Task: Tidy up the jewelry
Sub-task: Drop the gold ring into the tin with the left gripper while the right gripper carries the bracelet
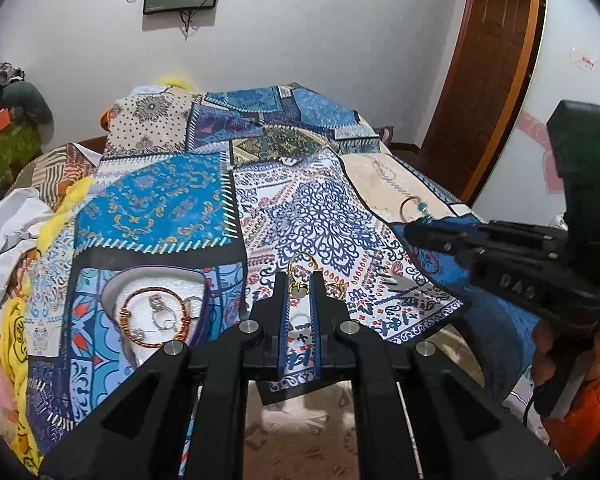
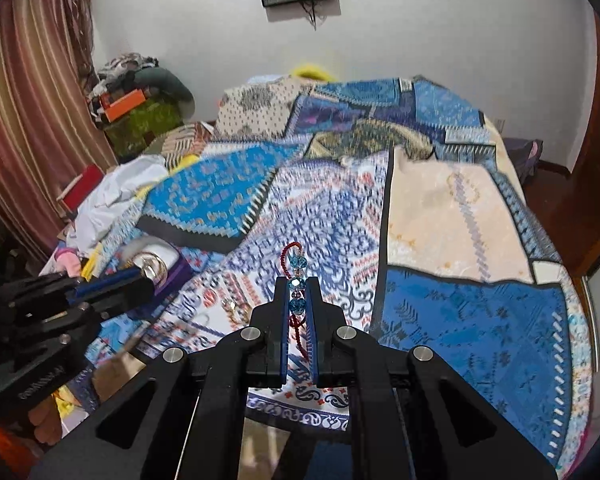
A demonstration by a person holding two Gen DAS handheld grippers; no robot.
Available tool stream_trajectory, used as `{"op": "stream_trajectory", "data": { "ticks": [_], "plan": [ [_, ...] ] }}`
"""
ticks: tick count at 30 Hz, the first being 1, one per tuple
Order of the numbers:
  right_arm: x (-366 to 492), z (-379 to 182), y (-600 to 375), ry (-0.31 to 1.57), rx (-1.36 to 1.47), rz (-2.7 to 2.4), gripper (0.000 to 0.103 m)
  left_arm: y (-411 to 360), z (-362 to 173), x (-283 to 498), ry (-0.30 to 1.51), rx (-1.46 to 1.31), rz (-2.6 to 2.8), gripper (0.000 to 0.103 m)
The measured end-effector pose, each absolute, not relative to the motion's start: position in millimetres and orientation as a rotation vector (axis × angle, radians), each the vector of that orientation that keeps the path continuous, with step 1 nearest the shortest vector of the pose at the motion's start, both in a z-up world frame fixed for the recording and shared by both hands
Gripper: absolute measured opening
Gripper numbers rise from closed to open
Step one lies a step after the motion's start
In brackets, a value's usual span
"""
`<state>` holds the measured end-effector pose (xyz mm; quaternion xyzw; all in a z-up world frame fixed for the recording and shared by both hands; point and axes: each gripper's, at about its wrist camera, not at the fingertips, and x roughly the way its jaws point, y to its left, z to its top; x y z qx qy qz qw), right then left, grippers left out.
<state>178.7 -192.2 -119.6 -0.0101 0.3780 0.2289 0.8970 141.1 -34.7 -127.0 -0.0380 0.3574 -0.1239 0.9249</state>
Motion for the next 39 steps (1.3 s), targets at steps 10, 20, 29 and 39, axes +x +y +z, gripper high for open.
{"op": "stream_trajectory", "data": {
  "ticks": [10, 20, 29, 39],
  "plan": [
    [163, -87, -166, 0.697, -0.031, 0.519, 0.007, -14, -106, 126, 0.668, -0.087, -0.222, 0.008],
    [153, -71, -123, 0.649, -0.053, 0.611, 0.007, 22, -91, 112, 0.613, -0.110, -0.163, 0.008],
    [152, -77, -88, 0.661, -0.077, 0.674, 0.007, 57, -100, 107, 0.619, -0.143, -0.106, 0.008],
    [164, -97, -65, 0.715, -0.110, 0.696, 0.007, 73, -130, 121, 0.677, -0.188, -0.099, 0.008]
  ]
}}
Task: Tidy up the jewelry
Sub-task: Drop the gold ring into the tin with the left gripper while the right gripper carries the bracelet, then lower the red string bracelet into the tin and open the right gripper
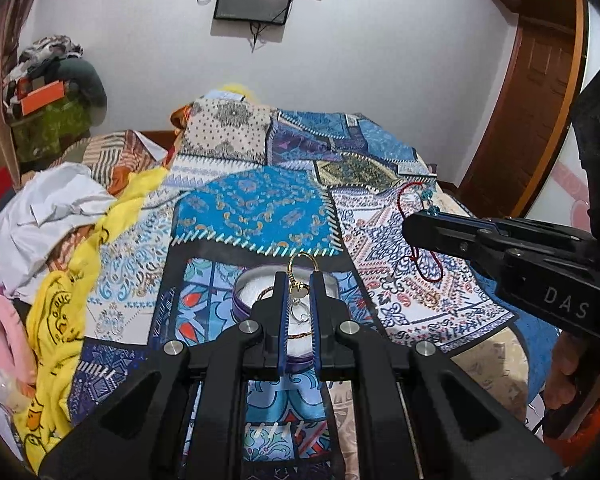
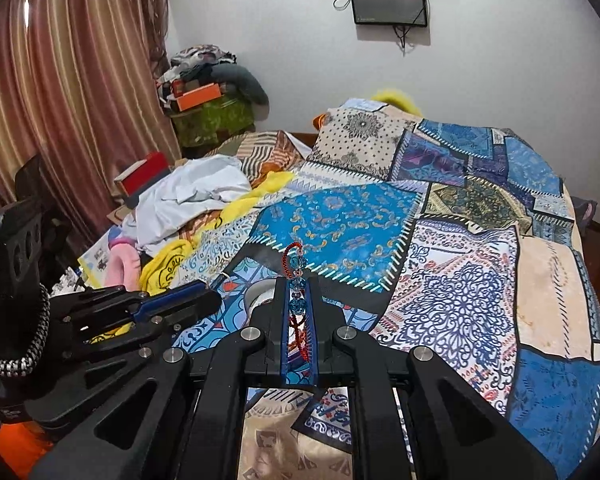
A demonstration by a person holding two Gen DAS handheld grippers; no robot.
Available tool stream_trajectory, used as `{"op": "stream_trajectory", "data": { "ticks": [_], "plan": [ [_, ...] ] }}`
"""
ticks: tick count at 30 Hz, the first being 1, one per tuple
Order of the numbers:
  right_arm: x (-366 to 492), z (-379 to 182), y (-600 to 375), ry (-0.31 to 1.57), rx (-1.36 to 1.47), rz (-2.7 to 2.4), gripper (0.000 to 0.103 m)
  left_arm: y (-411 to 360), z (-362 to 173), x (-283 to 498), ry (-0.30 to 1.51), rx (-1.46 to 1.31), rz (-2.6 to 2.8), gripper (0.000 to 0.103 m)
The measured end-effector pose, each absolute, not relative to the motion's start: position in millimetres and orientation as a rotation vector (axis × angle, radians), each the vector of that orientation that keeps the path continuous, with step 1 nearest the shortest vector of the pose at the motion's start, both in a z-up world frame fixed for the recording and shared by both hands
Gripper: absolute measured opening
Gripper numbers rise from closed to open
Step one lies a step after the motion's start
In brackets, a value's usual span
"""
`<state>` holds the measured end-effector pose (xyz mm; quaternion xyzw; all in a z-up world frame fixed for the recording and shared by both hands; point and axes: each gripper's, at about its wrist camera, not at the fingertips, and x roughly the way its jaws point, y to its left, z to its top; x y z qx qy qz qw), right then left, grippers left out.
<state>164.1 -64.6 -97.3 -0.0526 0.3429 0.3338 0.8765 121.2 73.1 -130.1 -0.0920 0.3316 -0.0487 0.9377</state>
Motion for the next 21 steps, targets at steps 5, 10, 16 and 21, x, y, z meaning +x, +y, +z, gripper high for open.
{"op": "stream_trajectory", "data": {
  "ticks": [5, 10, 16, 21],
  "plan": [
    [174, -107, -56, 0.745, -0.120, 0.700, 0.007, 75, -143, 135, 0.702, -0.198, -0.107, 0.008],
    [184, -118, -48, 0.777, -0.124, 0.707, 0.007, 78, -154, 149, 0.720, -0.205, -0.112, 0.008],
    [199, -136, -37, 0.829, -0.132, 0.701, 0.007, 86, -170, 164, 0.756, -0.235, -0.121, 0.008],
    [205, -148, -31, 0.864, -0.134, 0.703, 0.007, 89, -179, 169, 0.773, -0.232, -0.127, 0.008]
  ]
}}
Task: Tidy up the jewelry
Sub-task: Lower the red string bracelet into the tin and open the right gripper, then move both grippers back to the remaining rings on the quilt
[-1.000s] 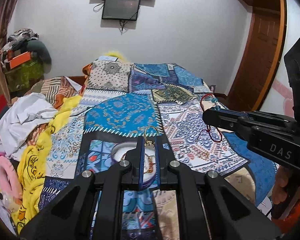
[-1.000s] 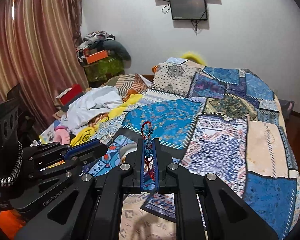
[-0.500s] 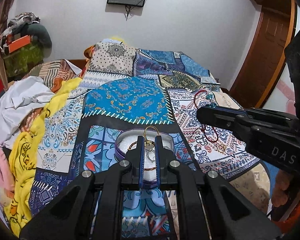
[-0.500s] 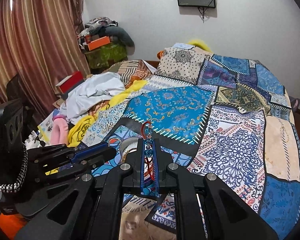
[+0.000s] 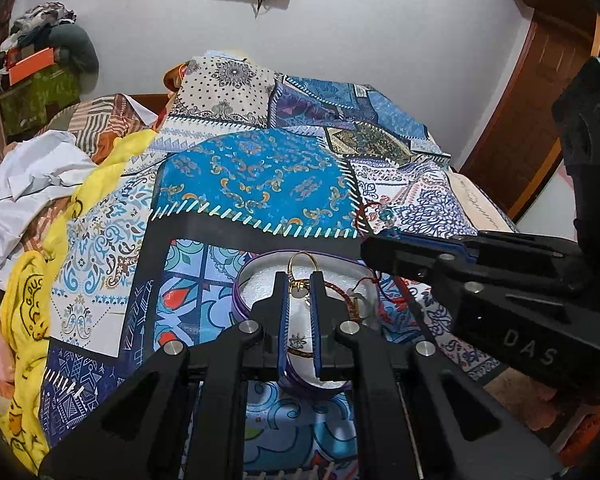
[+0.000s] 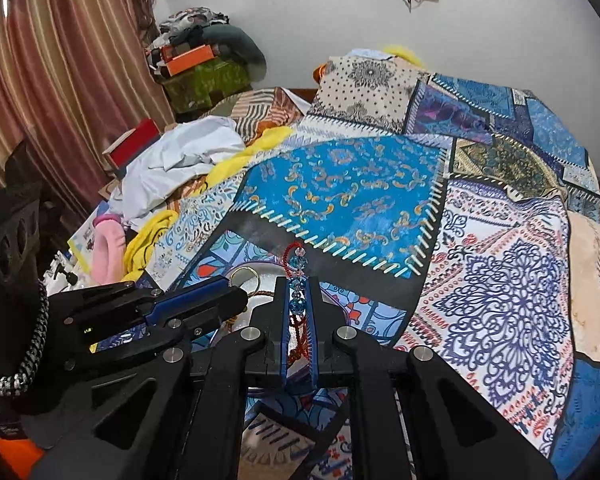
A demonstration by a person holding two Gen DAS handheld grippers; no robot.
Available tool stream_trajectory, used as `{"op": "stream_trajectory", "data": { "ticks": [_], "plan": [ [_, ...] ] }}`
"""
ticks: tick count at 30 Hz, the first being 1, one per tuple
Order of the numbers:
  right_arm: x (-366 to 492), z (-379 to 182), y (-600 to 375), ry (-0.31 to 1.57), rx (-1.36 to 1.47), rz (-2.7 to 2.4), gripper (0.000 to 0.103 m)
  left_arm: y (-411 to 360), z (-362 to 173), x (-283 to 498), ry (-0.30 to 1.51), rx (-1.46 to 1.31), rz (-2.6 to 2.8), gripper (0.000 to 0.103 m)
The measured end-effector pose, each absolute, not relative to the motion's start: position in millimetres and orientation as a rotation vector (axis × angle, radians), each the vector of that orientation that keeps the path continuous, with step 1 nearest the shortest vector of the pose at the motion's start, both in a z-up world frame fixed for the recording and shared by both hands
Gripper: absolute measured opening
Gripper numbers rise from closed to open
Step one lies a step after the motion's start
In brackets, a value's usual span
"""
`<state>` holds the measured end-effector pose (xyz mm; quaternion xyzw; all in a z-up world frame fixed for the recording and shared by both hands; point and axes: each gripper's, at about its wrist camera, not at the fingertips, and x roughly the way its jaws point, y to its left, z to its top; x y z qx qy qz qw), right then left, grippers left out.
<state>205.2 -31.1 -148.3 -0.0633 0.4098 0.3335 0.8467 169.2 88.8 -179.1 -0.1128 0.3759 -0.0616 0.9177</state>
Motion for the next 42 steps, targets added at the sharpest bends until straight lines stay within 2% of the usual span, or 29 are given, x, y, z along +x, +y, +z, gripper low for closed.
{"op": "stream_trajectory", "data": {
  "ticks": [8, 23, 28, 33, 42],
  "plan": [
    [207, -156, -28, 0.891, -0.143, 0.709, 0.007, 87, -190, 174, 0.806, -0.233, -0.118, 0.008],
    [209, -165, -19, 0.961, -0.139, 0.723, 0.007, 102, -170, 151, 0.762, -0.201, -0.044, 0.008],
    [206, -163, -21, 0.974, -0.146, 0.716, 0.016, 101, -167, 148, 0.759, -0.200, -0.037, 0.008],
    [199, -153, -25, 0.930, -0.161, 0.702, 0.030, 98, -161, 144, 0.755, -0.189, -0.033, 0.008],
    [188, -132, -41, 0.865, -0.151, 0.686, 0.032, 87, -143, 134, 0.735, -0.165, -0.029, 0.008]
  ]
}}
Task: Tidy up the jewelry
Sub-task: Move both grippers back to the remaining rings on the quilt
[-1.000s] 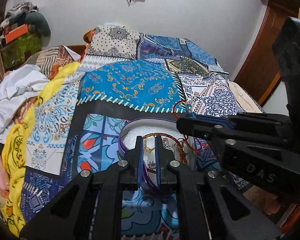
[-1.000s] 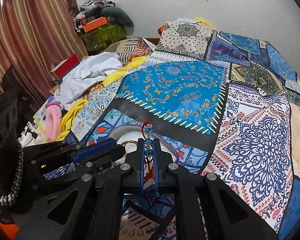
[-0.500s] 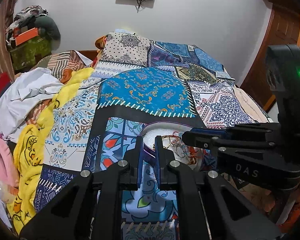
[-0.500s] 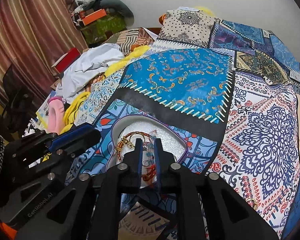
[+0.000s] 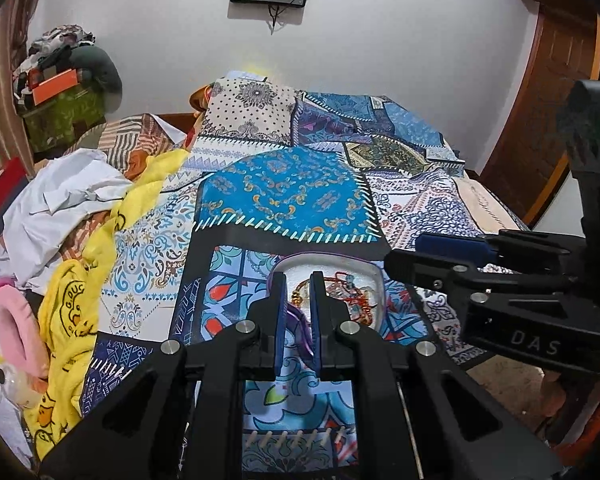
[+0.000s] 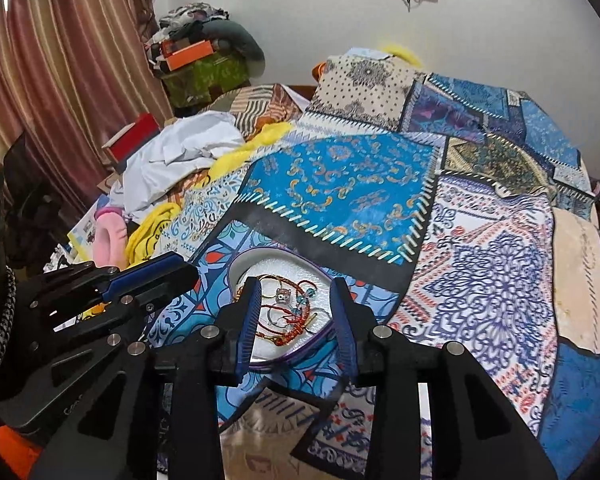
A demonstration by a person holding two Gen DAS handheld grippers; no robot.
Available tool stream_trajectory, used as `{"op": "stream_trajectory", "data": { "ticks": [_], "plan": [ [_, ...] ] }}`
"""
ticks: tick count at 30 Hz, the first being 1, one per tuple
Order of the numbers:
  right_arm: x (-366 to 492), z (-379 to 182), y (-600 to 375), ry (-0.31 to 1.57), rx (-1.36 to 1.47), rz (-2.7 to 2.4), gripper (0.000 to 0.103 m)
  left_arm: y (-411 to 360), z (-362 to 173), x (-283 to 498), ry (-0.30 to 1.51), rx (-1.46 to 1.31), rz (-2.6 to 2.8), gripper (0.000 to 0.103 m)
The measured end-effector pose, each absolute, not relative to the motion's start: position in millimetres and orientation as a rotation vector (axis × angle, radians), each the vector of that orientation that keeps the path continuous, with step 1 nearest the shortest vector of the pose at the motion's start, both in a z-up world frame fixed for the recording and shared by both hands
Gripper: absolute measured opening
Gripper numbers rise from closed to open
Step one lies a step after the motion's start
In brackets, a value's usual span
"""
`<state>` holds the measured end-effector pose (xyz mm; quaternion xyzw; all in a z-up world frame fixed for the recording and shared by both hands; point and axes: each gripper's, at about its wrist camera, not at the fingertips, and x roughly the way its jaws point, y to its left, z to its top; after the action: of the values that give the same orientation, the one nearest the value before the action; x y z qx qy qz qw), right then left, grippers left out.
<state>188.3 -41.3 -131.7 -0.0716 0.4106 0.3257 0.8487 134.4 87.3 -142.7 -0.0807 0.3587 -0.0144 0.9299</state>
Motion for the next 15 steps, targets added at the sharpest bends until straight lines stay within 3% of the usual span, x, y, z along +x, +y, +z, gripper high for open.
{"op": "stream_trajectory", "data": {
  "ticks": [15],
  "plan": [
    [176, -107, -118, 0.792, -0.086, 0.576, 0.032, 34, -121, 137, 0.714, -0.112, -0.100, 0.012]
  ]
}}
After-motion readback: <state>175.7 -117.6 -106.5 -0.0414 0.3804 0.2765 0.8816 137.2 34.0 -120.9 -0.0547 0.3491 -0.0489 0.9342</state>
